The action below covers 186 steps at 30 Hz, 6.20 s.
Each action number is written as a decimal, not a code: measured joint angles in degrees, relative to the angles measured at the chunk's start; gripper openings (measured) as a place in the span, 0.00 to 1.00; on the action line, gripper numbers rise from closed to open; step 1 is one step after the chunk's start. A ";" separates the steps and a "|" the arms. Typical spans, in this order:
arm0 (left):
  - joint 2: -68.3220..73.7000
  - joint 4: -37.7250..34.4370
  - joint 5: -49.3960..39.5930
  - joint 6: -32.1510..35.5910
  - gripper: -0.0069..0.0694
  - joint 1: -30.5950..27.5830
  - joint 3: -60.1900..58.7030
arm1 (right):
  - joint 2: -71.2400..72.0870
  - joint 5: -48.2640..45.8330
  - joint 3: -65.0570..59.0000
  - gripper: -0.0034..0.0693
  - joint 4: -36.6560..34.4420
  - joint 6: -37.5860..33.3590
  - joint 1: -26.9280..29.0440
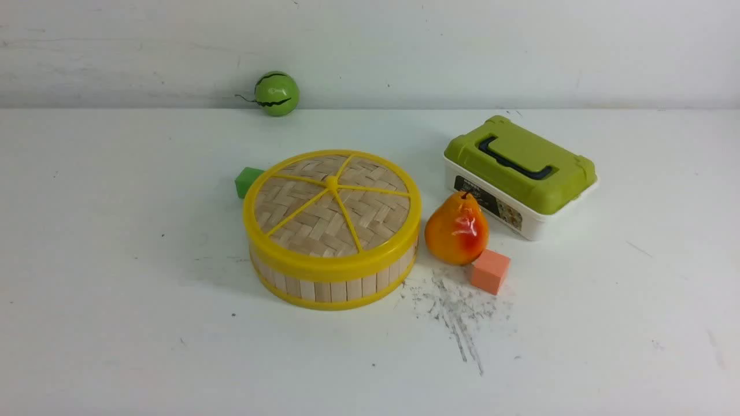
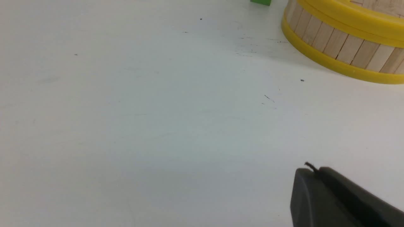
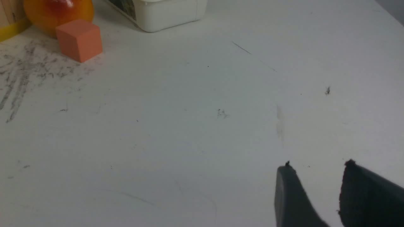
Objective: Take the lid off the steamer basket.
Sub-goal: Use the left arm to lift the lid of the steamer, then use the left arm to place the steamer lid on the table
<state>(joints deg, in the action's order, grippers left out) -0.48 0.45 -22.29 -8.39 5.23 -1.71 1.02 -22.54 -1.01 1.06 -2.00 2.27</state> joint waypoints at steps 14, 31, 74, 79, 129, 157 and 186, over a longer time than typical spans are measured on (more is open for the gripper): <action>0.00 0.00 0.00 0.00 0.12 0.00 0.00 | 0.00 0.00 0.00 0.38 0.00 0.00 0.00; 0.00 0.00 0.00 0.00 0.14 0.00 0.00 | 0.00 0.00 0.00 0.38 0.00 0.00 0.00; 4.73 -0.45 24.45 -17.59 0.07 0.00 20.73 | 0.00 0.00 0.00 0.38 0.00 0.00 0.00; 16.67 0.64 6.21 -15.79 0.07 0.00 33.58 | 0.00 0.00 0.00 0.38 0.00 0.00 0.00; 118.47 3.51 -29.54 -1.18 0.32 19.55 113.91 | 0.00 0.00 0.00 0.38 0.00 0.00 0.00; 124.17 5.48 -27.84 1.19 0.23 20.92 115.34 | 0.00 0.00 0.00 0.38 0.00 0.00 0.00; 100.62 4.37 -24.46 -1.52 0.23 -3.35 93.12 | 0.00 0.00 0.00 0.38 0.00 0.00 0.00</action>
<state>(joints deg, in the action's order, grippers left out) 100.14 4.82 -46.76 -9.92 1.87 91.41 1.02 -22.54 -1.01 1.06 -2.00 2.27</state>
